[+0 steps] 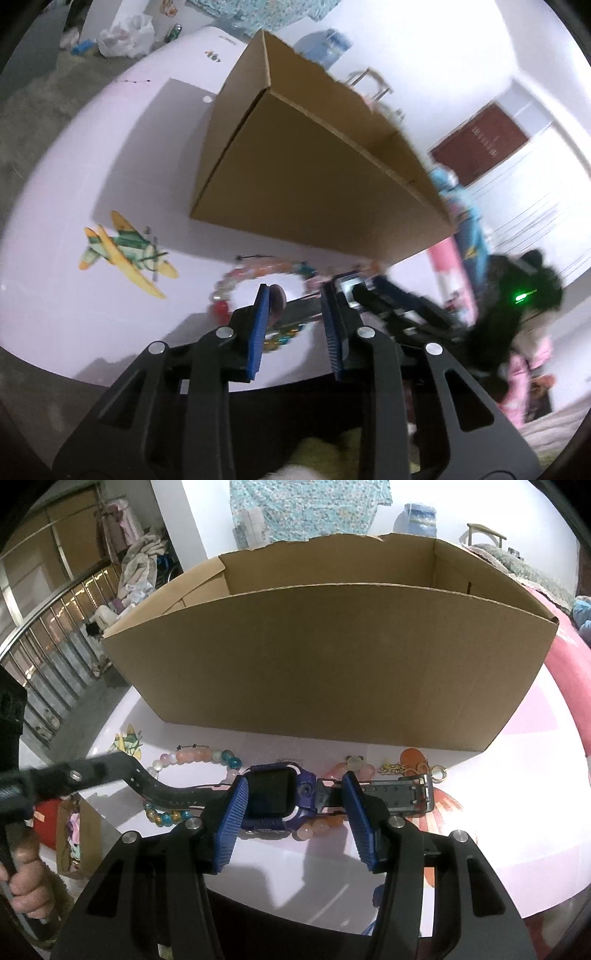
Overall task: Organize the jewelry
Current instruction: 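Move the right gripper to the black-strap watch and grasp its face, then lift the black-strap watch with the right gripper toward the cardboard box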
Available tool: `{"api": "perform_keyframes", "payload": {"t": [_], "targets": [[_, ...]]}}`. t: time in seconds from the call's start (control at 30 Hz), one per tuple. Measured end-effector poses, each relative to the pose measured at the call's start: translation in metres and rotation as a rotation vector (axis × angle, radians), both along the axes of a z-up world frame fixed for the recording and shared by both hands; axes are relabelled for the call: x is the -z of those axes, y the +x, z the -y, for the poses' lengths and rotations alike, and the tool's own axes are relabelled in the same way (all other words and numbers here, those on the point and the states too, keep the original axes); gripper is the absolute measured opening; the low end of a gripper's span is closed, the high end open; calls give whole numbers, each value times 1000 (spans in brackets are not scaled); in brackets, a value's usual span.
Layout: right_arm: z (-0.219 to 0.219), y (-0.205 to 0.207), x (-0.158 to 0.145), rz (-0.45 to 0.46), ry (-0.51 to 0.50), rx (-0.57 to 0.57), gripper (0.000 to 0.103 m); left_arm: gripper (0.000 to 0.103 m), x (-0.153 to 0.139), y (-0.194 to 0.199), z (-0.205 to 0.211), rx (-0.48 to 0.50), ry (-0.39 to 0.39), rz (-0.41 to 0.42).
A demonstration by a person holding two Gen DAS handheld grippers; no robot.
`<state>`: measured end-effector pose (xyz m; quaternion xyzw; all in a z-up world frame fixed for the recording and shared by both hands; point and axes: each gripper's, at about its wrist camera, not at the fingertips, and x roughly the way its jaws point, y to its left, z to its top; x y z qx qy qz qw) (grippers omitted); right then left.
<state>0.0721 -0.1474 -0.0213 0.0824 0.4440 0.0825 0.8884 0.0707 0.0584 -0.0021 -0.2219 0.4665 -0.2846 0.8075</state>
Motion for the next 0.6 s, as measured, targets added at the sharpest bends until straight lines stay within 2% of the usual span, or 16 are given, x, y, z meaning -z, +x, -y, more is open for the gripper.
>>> {"api": "perform_keyframes", "payload": {"t": [0.03,0.1,0.17,0.27,0.33,0.47,0.6], "targets": [[0,0,0,2,0,0,52,26,2,1,0,-10,13,-12],[0,0,0,2,1,1,52,26,11,5,3,-32,110,-48],[0,1,0,2,2,0,52,25,15,6,4,-39,143,-62],[0,0,0,5,0,-1,52,25,6,2,12,-29,216,-3],[-1,1,0,8,-3,-3,52,25,4,0,21,-16,303,31],[-2,0,0,12,-12,-6,52,5,2,-3,33,1,398,77],[6,-3,-2,14,29,-3,52,4,-3,-12,42,19,469,145]]}}
